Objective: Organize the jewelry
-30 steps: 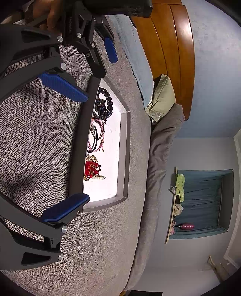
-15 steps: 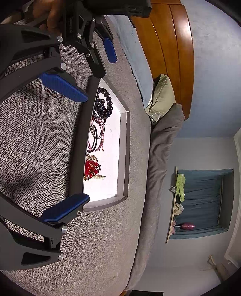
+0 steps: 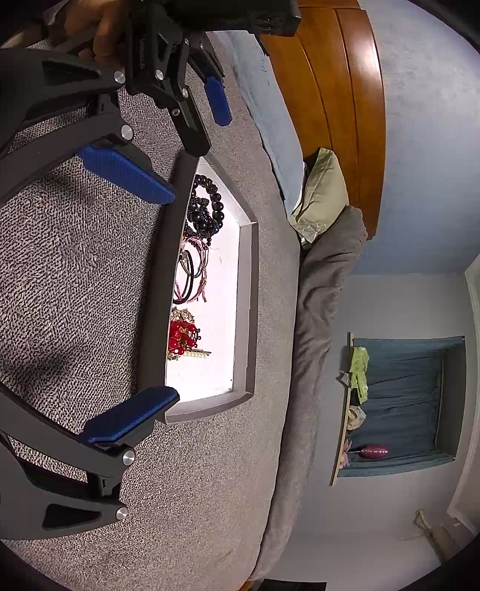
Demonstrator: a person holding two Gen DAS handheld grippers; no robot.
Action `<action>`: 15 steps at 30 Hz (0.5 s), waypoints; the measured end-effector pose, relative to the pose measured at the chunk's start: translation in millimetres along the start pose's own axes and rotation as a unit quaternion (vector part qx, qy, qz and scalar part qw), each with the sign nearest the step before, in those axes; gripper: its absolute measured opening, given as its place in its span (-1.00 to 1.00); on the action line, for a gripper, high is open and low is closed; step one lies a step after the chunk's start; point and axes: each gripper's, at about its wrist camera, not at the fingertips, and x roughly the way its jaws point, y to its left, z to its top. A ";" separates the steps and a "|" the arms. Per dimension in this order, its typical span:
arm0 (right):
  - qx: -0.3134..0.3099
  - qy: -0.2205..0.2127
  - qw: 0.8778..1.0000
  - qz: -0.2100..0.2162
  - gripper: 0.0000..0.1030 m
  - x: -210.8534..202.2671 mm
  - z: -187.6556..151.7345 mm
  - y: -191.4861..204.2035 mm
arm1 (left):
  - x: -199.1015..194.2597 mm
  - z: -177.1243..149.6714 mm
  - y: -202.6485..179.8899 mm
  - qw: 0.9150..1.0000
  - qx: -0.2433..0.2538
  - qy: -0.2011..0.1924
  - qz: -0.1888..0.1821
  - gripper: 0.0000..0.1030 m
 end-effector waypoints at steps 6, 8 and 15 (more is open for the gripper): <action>0.001 0.000 1.000 0.000 0.89 0.0 0.0 -0.2 | 0.0 -0.1 -0.1 1.000 0.000 0.000 0.000 0.90; 0.001 0.000 1.000 0.000 0.89 -0.1 -0.2 0.1 | 0.0 -0.1 -0.1 1.000 0.000 0.000 0.001 0.90; 0.000 0.000 1.000 0.000 0.89 -1.4 0.4 -1.4 | -0.2 -0.1 -0.5 1.000 0.001 0.000 0.001 0.90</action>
